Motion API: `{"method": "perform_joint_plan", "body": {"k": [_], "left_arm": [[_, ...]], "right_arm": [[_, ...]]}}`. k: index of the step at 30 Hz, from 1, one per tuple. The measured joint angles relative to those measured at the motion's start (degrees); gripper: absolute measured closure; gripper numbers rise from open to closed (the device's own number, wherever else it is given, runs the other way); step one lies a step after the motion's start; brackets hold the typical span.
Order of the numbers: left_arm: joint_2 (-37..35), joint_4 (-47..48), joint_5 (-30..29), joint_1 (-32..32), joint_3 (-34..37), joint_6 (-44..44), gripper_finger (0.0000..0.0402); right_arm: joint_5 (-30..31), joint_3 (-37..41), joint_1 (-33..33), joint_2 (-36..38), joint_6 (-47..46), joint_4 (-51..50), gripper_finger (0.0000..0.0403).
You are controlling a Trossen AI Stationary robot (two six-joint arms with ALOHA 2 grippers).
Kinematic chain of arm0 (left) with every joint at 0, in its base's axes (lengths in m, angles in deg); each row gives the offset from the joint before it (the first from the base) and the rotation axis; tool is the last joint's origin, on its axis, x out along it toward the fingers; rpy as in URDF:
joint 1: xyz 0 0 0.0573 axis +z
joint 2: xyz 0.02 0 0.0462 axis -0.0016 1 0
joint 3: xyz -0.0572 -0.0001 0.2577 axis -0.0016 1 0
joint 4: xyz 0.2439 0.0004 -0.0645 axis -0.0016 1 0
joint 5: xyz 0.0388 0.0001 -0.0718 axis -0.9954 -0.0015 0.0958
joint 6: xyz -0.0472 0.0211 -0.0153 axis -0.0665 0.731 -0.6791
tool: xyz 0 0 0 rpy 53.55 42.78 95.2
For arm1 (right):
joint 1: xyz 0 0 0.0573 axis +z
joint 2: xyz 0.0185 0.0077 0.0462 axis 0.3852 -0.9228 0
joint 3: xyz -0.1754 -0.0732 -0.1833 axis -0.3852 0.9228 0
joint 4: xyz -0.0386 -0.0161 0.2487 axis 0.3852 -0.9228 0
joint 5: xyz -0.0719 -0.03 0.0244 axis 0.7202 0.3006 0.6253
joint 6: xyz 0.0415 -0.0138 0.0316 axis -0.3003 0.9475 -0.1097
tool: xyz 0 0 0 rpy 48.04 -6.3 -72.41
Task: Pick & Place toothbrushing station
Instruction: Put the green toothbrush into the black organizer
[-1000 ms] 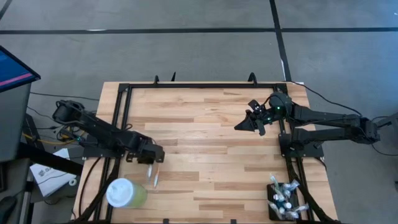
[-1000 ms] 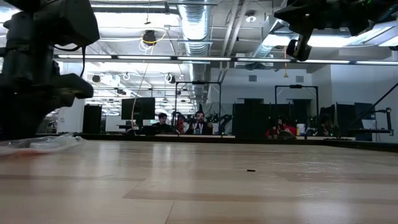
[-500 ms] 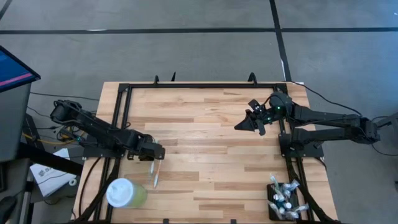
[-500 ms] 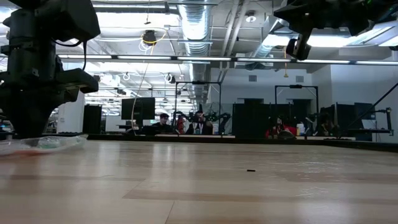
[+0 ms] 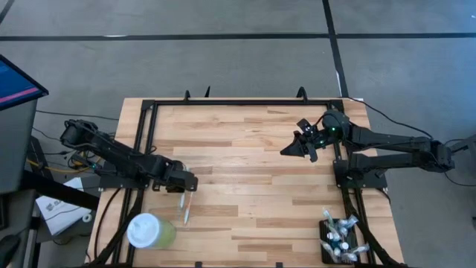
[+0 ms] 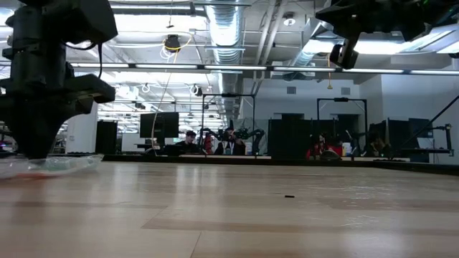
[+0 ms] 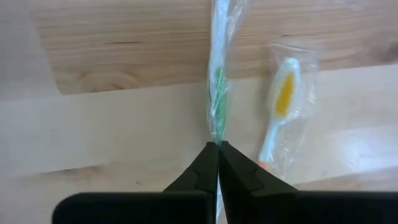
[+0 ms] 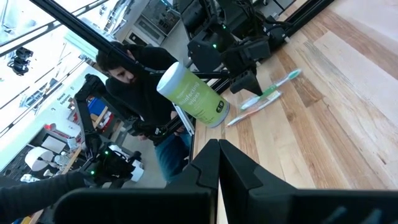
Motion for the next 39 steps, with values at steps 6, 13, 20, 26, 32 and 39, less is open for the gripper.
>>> {"method": "perform_joint_plan", "body": {"k": [6,13,20,26,32,39], "left_arm": [[-0.10,5.17,-0.44,-0.02,-3.09,1.45,0.0401],[-2.66,8.62,-4.29,-0.02,-5.10,1.94,0.0401],[-6.80,10.34,-12.26,0.02,-6.87,1.21,0.0401],[-9.50,10.14,-20.11,0.04,-8.55,2.18,0.0401],[-9.75,7.95,-23.53,0.46,-10.50,7.32,0.0401],[-9.73,-2.94,-28.43,0.46,-10.73,14.89,0.0401]], "right_arm": [[0.00,0.00,0.01,0.00,0.00,0.00,0.0403],[-0.01,0.01,0.00,0.00,-0.01,0.46,0.0403],[-0.11,0.04,0.00,0.00,-3.91,3.30,0.0403],[-1.75,0.04,0.02,0.00,-10.04,5.46,0.0403],[-1.75,0.04,0.00,0.00,-12.43,8.82,0.0403],[-1.77,0.04,0.00,0.00,-12.52,9.07,0.0403]]}}
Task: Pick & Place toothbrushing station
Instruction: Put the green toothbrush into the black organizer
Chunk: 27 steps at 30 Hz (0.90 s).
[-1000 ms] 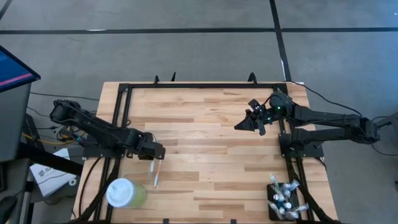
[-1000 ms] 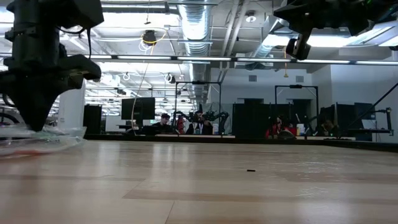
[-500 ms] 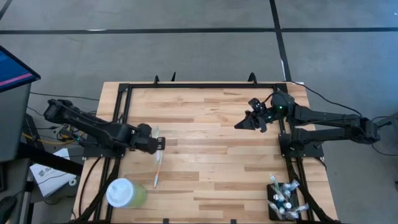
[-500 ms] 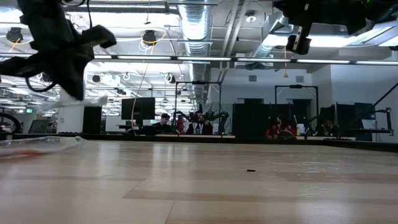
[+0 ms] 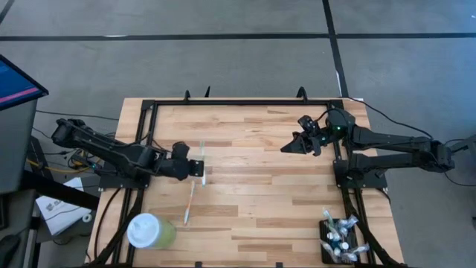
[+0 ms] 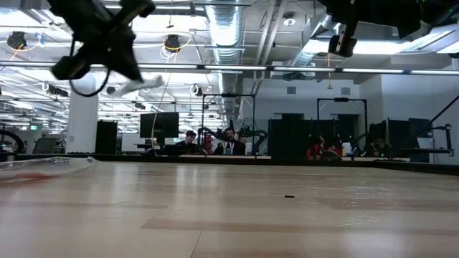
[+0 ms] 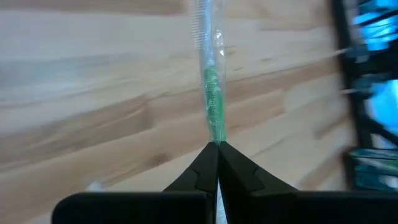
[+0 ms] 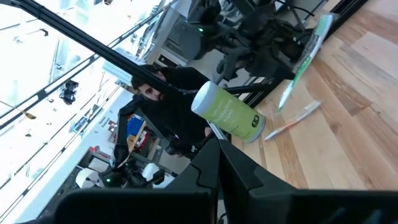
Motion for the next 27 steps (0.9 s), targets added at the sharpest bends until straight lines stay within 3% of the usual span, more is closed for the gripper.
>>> {"method": "perform_joint_plan", "body": {"k": [9,20,27], "left_arm": [[0.00,-16.68,-3.96,1.65,0.00,12.88,0.0401],[1.49,-36.51,-4.51,6.17,-0.05,26.47,0.0401],[5.81,-48.90,-0.96,7.41,-0.05,31.17,0.0401]], "right_arm": [[0.02,0.00,0.00,0.00,-1.01,0.02,0.0386],[-1.04,0.00,0.00,0.00,-2.97,3.03,0.0245],[-1.42,-0.02,0.02,0.00,-2.99,4.82,0.0187]]}}
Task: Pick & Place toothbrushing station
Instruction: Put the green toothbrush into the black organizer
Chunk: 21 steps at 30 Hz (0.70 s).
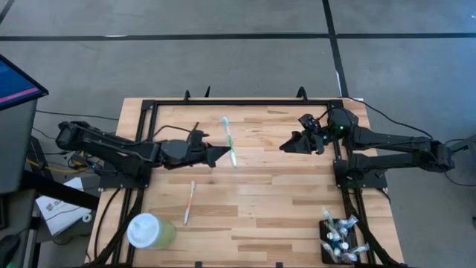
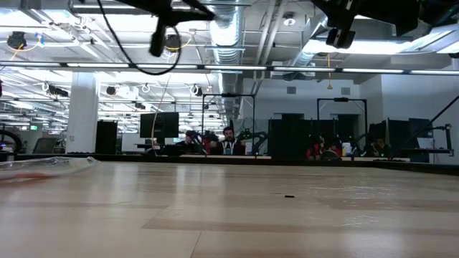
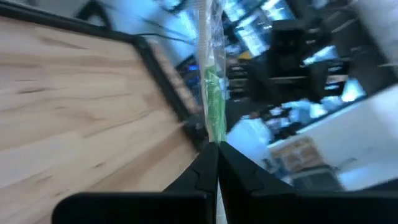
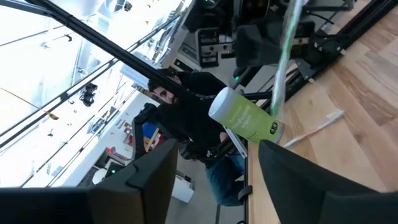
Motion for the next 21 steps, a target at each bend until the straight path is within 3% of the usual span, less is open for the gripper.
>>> {"method": "perform_joint_plan", "body": {"k": [4,12,21], "left_arm": [[5.03,-4.38,2.57,0.00,-2.62,1.91,0.0401],[16.29,-5.15,7.41,0.28,-16.17,8.24,0.0401],[23.50,-5.46,13.02,1.39,-26.04,11.15,0.0401]], "right_arm": [[0.00,0.00,0.00,0.00,0.00,0.05,0.0175],[0.06,0.00,0.00,0.01,-0.21,0.95,0.0181],[0.13,-0.02,0.00,0.00,0.02,1.59,0.0183]]}}
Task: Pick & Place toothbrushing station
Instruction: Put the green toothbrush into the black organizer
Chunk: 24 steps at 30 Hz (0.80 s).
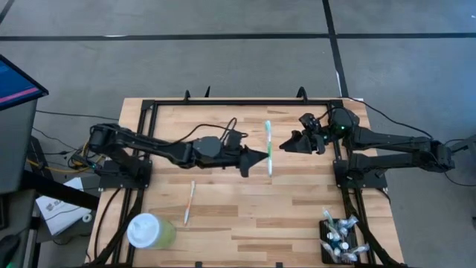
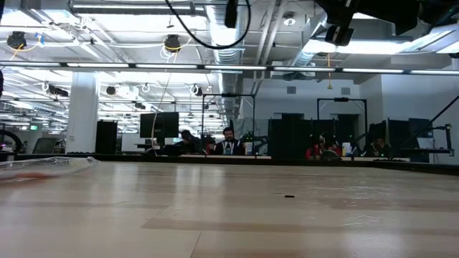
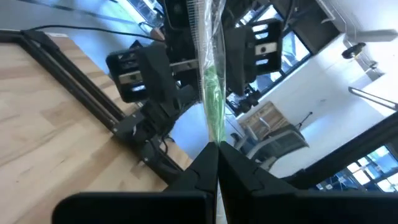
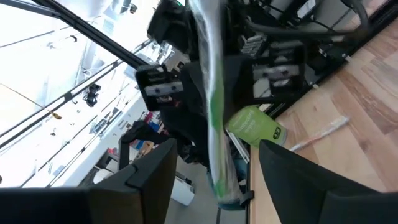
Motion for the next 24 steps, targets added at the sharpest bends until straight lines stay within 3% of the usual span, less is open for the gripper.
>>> {"method": "perform_joint_plan", "body": {"k": [18,24], "left_arm": [[3.86,-2.20,7.42,0.07,-3.26,-0.67,0.0401],[3.86,-2.60,8.59,0.47,-3.26,-0.70,0.0401]], "right_arm": [[2.00,0.00,-0.02,-0.03,5.41,5.66,0.0187],[1.68,0.00,-0.02,-3.09,6.32,9.45,0.0187]]}}
